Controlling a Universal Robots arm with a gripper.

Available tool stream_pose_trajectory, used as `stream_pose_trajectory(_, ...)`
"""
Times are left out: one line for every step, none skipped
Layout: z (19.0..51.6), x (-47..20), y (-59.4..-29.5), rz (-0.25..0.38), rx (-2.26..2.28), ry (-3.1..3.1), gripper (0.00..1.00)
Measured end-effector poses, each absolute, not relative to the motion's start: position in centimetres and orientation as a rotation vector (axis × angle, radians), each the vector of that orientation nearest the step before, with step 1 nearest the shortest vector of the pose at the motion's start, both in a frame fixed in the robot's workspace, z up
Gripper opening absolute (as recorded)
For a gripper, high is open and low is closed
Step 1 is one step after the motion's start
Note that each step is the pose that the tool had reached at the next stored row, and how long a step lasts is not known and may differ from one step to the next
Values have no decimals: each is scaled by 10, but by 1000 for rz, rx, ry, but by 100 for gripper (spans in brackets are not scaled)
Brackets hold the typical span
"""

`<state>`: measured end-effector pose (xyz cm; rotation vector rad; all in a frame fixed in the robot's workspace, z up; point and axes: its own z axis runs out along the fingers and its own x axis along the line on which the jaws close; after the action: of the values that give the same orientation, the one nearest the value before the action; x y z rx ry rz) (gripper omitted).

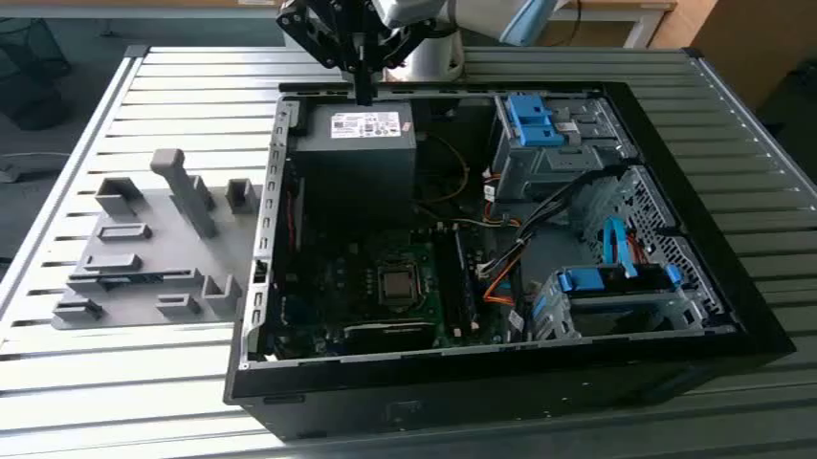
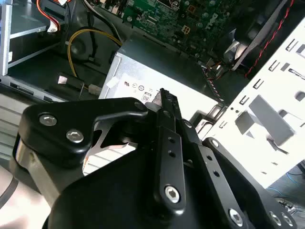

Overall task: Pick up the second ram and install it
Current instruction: 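Reach for the second ram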

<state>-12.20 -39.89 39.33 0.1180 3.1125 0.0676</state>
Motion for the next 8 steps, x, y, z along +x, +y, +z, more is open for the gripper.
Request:
stream_pose_trajectory(393, -122, -399, 68, 118, 3112, 12)
stream_pose_trajectory(393, -122, -399, 68, 118, 3112, 12)
stream_pose_trajectory(393, -122, -399, 68, 118, 3113, 12)
stream_pose_trajectory(393, -122, -399, 68, 118, 3113, 12)
stream_pose_trajectory(393, -122, -399, 67, 118, 3113, 12)
stream_pose_trajectory(393, -123, -399, 68, 118, 3113, 12)
stream_pose_trajectory(393, -123, -399, 68, 118, 3112, 12)
stream_pose_trajectory(393, -124, -399, 68, 118, 3112, 12)
